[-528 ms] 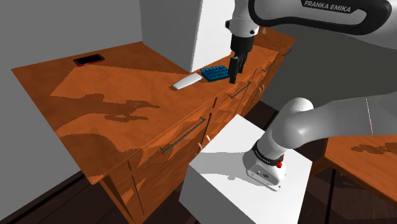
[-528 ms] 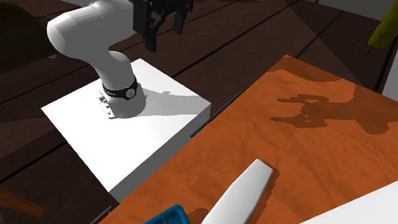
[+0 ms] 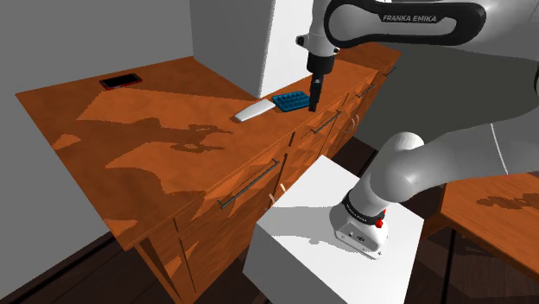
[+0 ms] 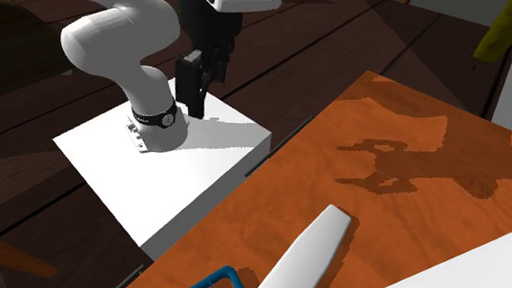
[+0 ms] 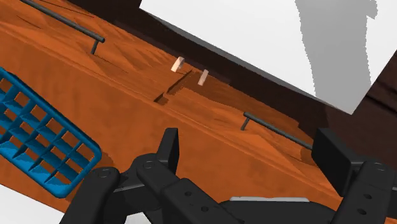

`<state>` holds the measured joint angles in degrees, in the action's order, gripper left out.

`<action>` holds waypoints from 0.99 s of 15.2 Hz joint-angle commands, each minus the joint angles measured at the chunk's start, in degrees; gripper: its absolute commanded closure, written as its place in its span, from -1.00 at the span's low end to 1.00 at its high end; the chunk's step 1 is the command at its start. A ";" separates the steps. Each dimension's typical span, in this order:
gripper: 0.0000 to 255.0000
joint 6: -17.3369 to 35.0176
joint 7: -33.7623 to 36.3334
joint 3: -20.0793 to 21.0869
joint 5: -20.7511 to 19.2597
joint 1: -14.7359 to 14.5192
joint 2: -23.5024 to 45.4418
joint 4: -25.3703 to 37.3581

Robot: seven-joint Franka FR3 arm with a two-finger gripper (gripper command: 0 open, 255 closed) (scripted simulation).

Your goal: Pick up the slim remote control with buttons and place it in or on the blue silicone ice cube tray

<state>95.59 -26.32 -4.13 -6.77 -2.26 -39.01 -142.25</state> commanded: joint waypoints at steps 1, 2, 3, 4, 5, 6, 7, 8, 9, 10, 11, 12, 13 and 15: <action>-1.00 3.99 -6.11 -2.25 -1.43 -1.03 3.34 0.38; -1.00 5.88 -9.13 -3.46 -2.07 -1.45 4.99 0.63; -1.00 7.76 -12.13 -4.63 -2.61 -1.91 6.74 0.98; -1.00 9.62 -15.14 -5.75 -3.02 -2.36 8.56 1.44; -1.00 11.45 -18.15 -6.83 -3.31 -2.86 10.46 1.99; -1.00 13.24 -21.16 -7.89 -3.49 -3.39 12.43 2.64; -1.00 14.98 -24.18 -8.90 -3.53 -3.95 14.45 3.38; -1.00 16.68 -27.21 -9.85 -3.44 -4.53 16.51 4.20; -1.00 18.31 -30.27 -10.75 -3.21 -5.13 18.62 5.11; -1.00 19.88 -33.36 -11.58 -2.84 -5.72 20.76 6.09; -1.00 21.37 -36.48 -12.31 -2.32 -6.28 22.93 7.15; -1.00 22.79 -39.61 -12.98 -1.68 -6.85 25.11 8.27; -1.00 24.12 -42.77 -13.59 -0.91 -7.43 27.31 9.46; -1.00 26.52 -49.16 -14.47 0.98 -8.41 31.71 12.01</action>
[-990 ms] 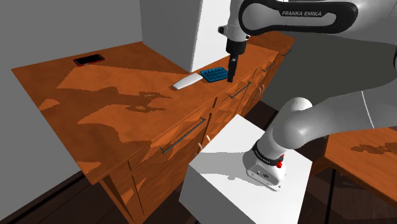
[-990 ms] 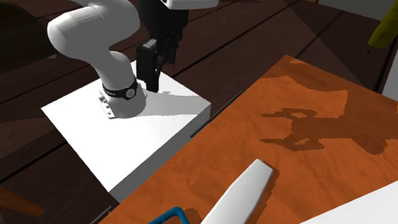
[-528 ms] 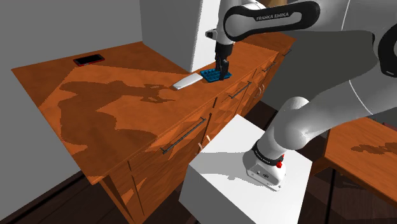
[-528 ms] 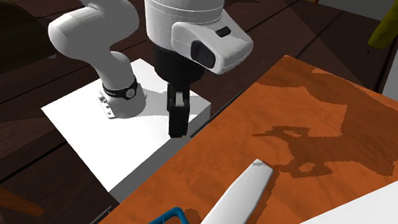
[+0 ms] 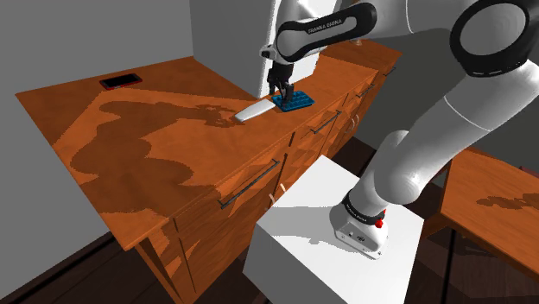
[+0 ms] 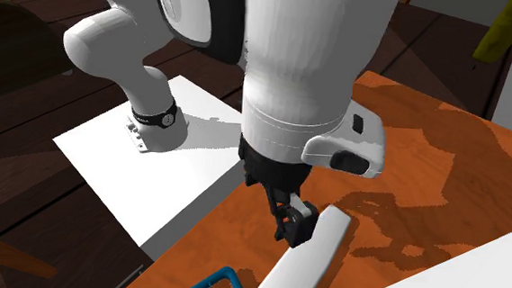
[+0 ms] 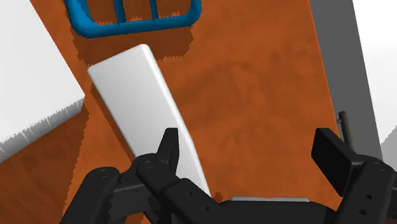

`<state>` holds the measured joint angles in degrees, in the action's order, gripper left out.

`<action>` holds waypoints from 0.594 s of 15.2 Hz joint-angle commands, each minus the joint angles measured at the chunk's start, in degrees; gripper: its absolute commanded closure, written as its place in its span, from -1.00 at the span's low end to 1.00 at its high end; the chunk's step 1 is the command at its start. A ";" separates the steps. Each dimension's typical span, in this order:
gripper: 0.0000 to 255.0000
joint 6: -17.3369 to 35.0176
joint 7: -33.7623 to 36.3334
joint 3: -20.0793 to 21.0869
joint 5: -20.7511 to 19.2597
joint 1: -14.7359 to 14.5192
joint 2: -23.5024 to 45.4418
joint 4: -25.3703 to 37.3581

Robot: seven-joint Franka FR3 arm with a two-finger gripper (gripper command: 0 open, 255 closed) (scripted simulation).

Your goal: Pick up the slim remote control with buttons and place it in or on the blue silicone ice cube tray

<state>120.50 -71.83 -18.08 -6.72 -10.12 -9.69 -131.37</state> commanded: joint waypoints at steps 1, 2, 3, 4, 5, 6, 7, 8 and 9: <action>-1.00 2.66 -6.85 -0.80 2.03 -0.94 4.59 2.48; -1.00 3.62 -10.05 -0.95 3.19 -1.28 6.76 3.89; -1.00 4.48 -13.23 -0.96 4.41 -1.53 8.91 5.34; -1.00 5.25 -16.38 -0.87 5.65 -1.72 11.03 6.83; -1.00 5.92 -19.48 -0.68 6.89 -1.85 13.12 8.36; -1.00 6.50 -22.52 -0.32 8.11 -1.85 15.15 9.91; -1.00 6.80 -24.30 0.00 8.81 -1.78 16.35 10.86; -1.00 7.52 -24.42 0.08 8.98 -1.68 16.77 10.55; -1.00 8.23 -24.54 0.12 9.16 -1.63 17.20 10.24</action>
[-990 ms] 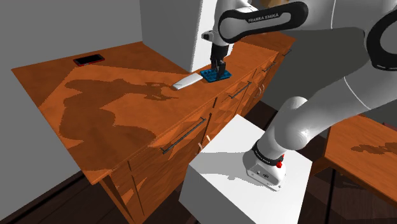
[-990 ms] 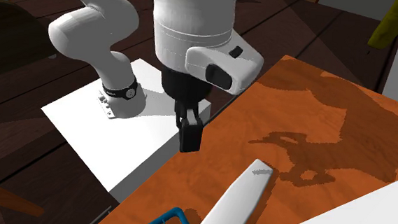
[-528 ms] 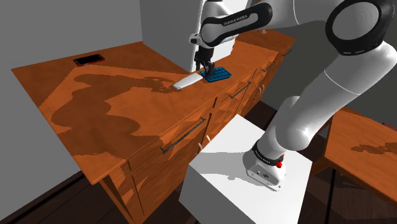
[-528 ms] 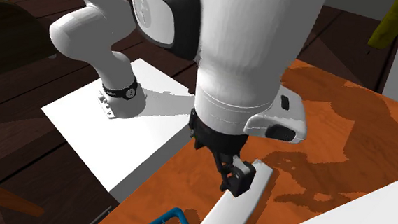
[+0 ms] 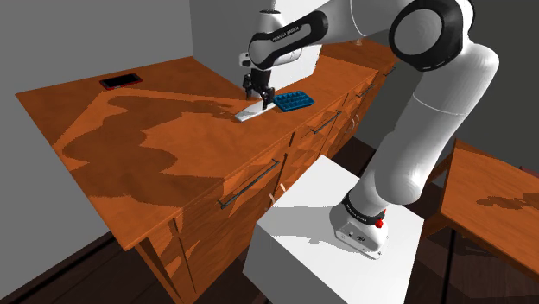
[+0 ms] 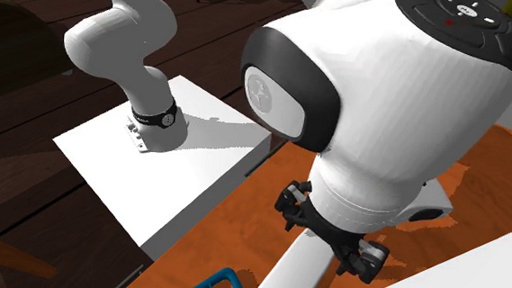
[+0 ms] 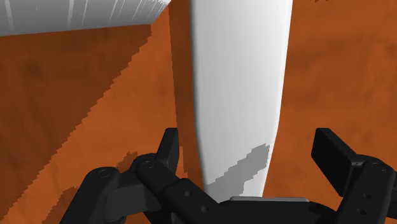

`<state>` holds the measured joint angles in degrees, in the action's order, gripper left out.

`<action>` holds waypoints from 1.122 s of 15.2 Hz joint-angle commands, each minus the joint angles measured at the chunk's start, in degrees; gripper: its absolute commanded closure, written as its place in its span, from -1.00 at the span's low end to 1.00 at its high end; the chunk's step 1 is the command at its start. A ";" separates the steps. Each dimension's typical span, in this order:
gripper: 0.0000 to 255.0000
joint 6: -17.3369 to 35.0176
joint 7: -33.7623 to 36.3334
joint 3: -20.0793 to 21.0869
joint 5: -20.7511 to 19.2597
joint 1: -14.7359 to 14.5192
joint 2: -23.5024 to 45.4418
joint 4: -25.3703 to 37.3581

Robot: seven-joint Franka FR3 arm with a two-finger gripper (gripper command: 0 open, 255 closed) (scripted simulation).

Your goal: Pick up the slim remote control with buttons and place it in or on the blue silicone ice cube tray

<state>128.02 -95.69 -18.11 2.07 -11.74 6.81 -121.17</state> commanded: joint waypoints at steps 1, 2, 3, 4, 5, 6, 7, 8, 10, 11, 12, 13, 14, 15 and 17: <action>-1.00 1.42 -0.82 0.19 0.57 0.03 1.14 -0.25; -1.00 2.12 -0.96 0.23 0.77 0.07 1.59 -0.53; -1.00 2.83 -1.10 0.27 0.98 0.11 2.06 -0.79; -1.00 3.53 -1.25 0.31 1.19 0.15 2.53 -1.04; -1.00 4.22 -1.40 0.36 1.41 0.20 3.01 -1.28; -1.00 4.62 -1.49 0.39 1.54 0.23 3.30 -1.42; -1.00 4.62 -1.49 0.39 1.54 0.23 3.29 -1.42; -1.00 4.62 -1.49 0.39 1.54 0.23 3.29 -1.42; -1.00 4.62 -1.49 0.40 1.54 0.23 3.30 -1.42; -1.00 4.62 -1.49 0.40 1.54 0.23 3.30 -1.42; -1.00 4.62 -1.49 0.40 1.54 0.23 3.30 -1.42; -1.00 4.61 -1.49 0.40 1.54 0.23 3.29 -1.42; 1.00 4.61 -1.49 0.40 1.54 0.23 3.29 -1.42; 1.00 4.61 -1.49 0.40 1.54 0.23 3.29 -1.42; 1.00 4.62 -1.49 0.40 1.54 0.23 3.29 -1.42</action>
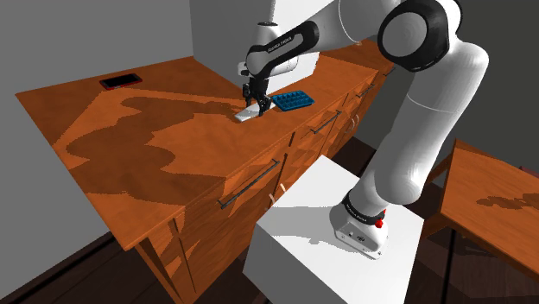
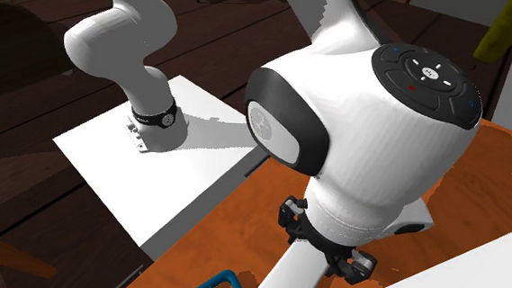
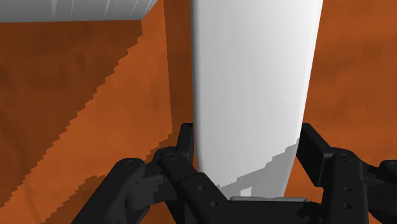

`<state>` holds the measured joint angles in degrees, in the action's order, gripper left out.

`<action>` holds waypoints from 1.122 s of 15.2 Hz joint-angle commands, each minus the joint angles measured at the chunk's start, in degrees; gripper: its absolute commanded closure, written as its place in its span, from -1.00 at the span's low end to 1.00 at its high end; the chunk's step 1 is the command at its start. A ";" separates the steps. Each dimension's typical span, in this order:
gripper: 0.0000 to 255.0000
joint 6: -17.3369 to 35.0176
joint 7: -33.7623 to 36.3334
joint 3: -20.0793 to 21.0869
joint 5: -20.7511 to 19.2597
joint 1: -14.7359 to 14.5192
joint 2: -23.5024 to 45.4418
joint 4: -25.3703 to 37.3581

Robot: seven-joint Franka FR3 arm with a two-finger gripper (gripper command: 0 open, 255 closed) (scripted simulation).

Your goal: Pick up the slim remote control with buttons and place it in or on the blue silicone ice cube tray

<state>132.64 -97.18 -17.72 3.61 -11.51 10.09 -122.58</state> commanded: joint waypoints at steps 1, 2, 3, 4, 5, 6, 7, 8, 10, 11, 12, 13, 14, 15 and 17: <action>1.00 0.01 0.00 0.00 0.00 0.00 0.01 0.00; 1.00 0.01 -0.01 0.00 0.00 0.00 0.01 0.00; 1.00 0.01 -0.01 0.00 0.00 0.00 0.01 -0.01; 1.00 0.01 -0.01 0.00 0.00 0.00 0.01 -0.01; 1.00 0.01 -0.01 0.00 0.00 0.00 0.01 0.00; 1.00 0.01 0.00 0.00 0.00 0.00 0.01 0.00; 1.00 -0.69 0.15 -0.06 -0.23 -0.05 -0.48 0.24; 1.00 -1.39 0.29 -0.10 -0.44 -0.09 -0.94 0.50; 1.00 -2.80 0.56 -0.19 -0.85 -0.17 -1.86 1.05; 1.00 -3.51 0.70 -0.23 -1.04 -0.21 -2.30 1.34; 1.00 -4.22 0.82 -0.26 -1.23 -0.24 -2.73 1.64; 1.00 -4.94 0.94 -0.29 -1.41 -0.27 -3.14 1.96; 1.00 -5.65 1.06 -0.31 -1.59 -0.30 -3.55 2.29; 1.00 -6.37 1.17 -0.33 -1.75 -0.33 -3.95 2.64; 1.00 -7.81 1.38 -0.37 -2.07 -0.38 -4.71 3.36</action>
<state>125.61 -95.97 -18.07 1.78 -11.84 5.95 -119.46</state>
